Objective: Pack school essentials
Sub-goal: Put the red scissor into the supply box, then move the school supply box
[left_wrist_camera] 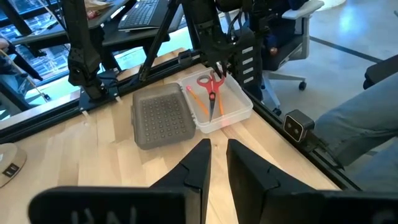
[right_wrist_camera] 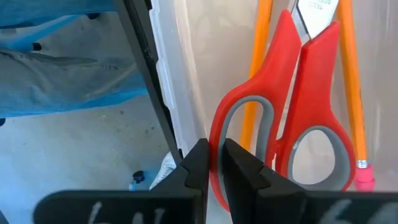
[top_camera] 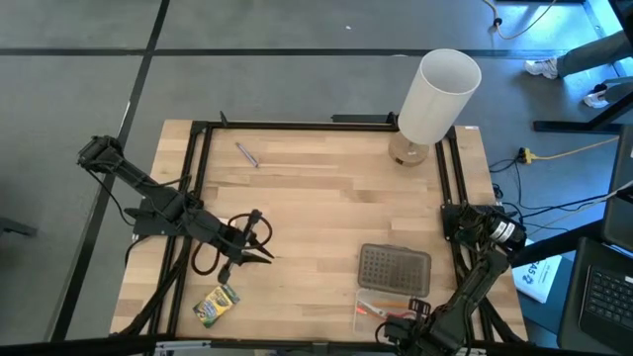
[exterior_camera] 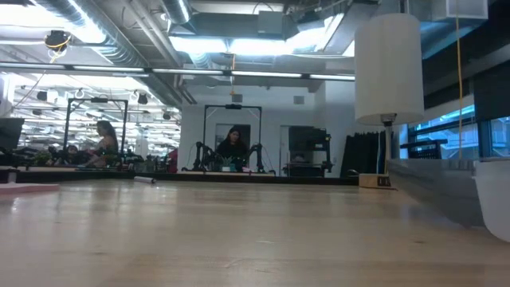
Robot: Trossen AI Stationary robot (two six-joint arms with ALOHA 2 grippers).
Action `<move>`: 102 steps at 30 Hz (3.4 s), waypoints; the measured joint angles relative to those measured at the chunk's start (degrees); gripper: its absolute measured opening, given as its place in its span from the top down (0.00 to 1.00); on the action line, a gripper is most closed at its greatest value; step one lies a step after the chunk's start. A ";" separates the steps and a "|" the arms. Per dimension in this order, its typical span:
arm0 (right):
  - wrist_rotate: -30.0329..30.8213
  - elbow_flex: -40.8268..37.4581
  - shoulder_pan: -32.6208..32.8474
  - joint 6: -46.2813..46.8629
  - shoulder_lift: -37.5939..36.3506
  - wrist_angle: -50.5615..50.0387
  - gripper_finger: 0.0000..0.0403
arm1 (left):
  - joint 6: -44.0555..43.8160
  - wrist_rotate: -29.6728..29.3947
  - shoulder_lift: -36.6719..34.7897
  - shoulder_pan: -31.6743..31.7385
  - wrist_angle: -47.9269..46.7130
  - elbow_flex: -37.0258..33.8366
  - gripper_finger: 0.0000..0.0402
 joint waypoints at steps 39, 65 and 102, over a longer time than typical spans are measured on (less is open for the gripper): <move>2.28 4.52 1.38 1.33 -0.17 -6.19 0.91 | -0.04 -0.02 0.00 0.00 0.33 0.07 0.88; 0.09 -2.52 1.06 1.64 -0.11 -0.32 0.90 | 0.00 -0.01 0.00 0.00 0.36 0.07 0.88; 13.55 7.33 -9.33 -6.45 -0.11 -26.39 0.64 | -1.37 -5.55 -0.17 7.74 -2.40 0.07 0.88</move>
